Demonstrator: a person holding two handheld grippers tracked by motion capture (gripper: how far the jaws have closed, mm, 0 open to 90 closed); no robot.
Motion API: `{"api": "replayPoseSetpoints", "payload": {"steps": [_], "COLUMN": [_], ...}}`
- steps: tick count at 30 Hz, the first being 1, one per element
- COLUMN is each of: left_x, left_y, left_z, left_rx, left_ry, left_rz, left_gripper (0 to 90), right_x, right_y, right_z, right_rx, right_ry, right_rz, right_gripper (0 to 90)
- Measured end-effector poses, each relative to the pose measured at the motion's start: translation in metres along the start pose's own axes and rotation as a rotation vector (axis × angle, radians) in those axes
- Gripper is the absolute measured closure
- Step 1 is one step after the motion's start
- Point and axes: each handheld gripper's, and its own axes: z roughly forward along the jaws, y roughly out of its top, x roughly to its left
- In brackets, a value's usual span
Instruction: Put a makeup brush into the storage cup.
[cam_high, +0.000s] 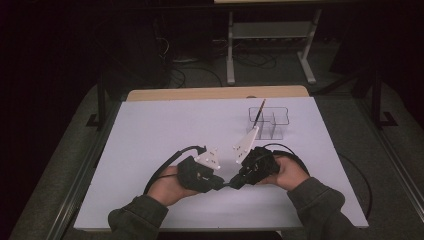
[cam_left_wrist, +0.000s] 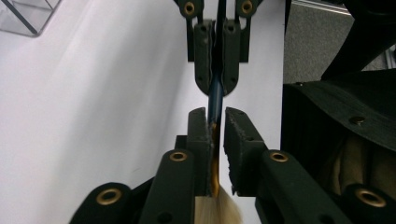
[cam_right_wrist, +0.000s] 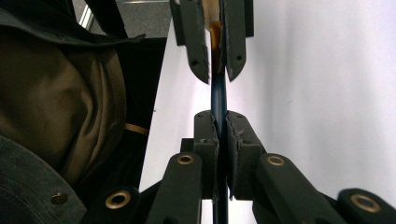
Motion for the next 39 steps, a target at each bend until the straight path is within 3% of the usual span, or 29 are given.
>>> {"api": "replayPoseSetpoints", "payload": {"steps": [9,18,24,30,35,39], "left_x": [0.002,0.0,0.001,0.0,-0.001,-0.002], "left_y": [-0.006,-0.005,-0.002,0.002,0.007,0.01], "left_z": [-0.003,-0.005,-0.005,-0.004,-0.007,-0.01], "left_rx": [0.008,0.036,0.062,0.065,0.073,0.077], "left_ry": [0.012,0.005,0.013,0.02,0.024,0.027], "left_rz": [-0.013,0.025,0.028,0.019,0.027,0.034], "left_gripper": [73.0,82.0,83.5,83.9,84.1,84.2], "right_x": [0.001,0.002,0.002,0.004,0.005,0.004], "right_y": [-0.006,-0.006,-0.005,0.005,0.018,0.024], "right_z": [-0.007,-0.006,-0.01,-0.019,-0.015,-0.011], "right_rx": [-0.032,-0.035,-0.05,-0.027,0.018,0.049], "right_ry": [-0.014,-0.016,-0.029,-0.057,-0.053,-0.048], "right_rz": [0.002,-0.022,0.0,-0.018,-0.032,-0.014], "right_gripper": [83.0,82.6,74.1,72.3,71.6,71.9]}}
